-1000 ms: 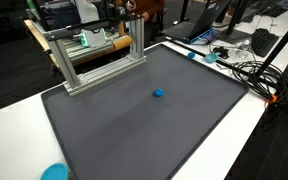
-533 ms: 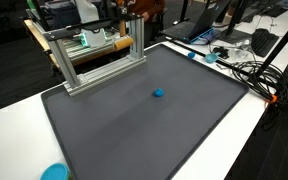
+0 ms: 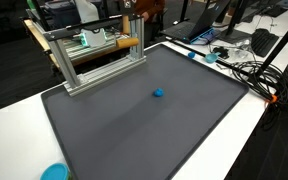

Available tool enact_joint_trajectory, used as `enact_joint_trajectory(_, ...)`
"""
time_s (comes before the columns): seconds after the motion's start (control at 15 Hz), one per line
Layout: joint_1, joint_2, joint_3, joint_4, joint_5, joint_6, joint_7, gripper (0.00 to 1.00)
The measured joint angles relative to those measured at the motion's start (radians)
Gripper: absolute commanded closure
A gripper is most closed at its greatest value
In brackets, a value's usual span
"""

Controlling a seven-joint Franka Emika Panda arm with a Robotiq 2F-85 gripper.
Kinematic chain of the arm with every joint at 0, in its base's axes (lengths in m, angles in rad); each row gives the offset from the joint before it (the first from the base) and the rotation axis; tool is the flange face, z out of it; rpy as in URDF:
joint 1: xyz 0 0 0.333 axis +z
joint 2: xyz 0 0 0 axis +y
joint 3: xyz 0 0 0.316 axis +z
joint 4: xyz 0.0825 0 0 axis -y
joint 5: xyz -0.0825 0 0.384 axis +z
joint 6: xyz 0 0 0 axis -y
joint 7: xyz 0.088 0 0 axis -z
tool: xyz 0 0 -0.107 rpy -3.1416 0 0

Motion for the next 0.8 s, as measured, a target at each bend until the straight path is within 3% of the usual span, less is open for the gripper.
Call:
enact_joint_trajectory(0.6, -0.192, -0.022, 0.194, 0.004, -0.195, 0.223, 0.302, 0.78)
enact_joint_trajectory(0.73, -0.187, -0.008, 0.189, 0.025, -0.192, 0.229, 0.264, 0.78)
enact_joint_trajectory(0.8, -0.164, 0.008, 0.156, 0.038, -0.178, 0.232, 0.205, 0.78)
